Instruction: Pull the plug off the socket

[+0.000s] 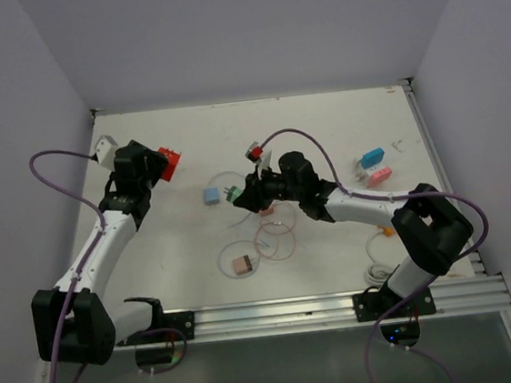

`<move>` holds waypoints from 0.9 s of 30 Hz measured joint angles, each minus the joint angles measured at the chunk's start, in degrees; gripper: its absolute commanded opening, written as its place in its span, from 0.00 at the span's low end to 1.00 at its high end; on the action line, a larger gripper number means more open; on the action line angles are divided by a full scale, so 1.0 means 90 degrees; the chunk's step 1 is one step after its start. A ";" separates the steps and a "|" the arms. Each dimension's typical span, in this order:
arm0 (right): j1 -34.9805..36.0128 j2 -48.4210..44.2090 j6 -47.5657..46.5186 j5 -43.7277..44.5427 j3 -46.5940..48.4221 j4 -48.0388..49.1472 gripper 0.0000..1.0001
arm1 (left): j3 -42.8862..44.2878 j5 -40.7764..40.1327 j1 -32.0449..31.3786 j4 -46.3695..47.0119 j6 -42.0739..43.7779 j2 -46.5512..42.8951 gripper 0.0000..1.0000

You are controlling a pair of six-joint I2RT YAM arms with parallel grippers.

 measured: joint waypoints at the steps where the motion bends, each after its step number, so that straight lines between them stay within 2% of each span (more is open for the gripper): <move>1: 0.0012 0.0007 -0.0029 -0.0019 0.0000 -0.0056 0.00 | 0.0010 -0.0177 0.0104 0.0000 0.0000 0.0046 0.00; 10: 0.0049 0.0347 -0.0075 0.0034 0.0112 -0.0384 0.00 | 0.0306 -0.0491 0.0138 0.0000 0.0398 0.0561 0.00; 15: 0.0049 0.1078 0.0138 0.0085 0.0372 -0.0595 0.07 | 0.0571 -0.0486 0.0138 -0.0279 0.0991 0.1049 0.00; 21: 0.0049 0.1734 0.0430 0.0005 0.0697 -0.0809 0.23 | 0.0707 -0.0464 0.0138 -0.0903 0.1744 0.1423 0.00; 22: 0.0046 0.1821 0.0476 -0.0010 0.0770 -0.0840 0.32 | 0.0743 -0.0464 0.0138 -0.0993 0.1843 0.1469 0.00; 27: -0.0005 0.2113 0.0787 -0.0058 0.0950 -0.0867 0.56 | 0.1098 -0.0508 0.0138 -0.1559 0.2407 0.1841 0.00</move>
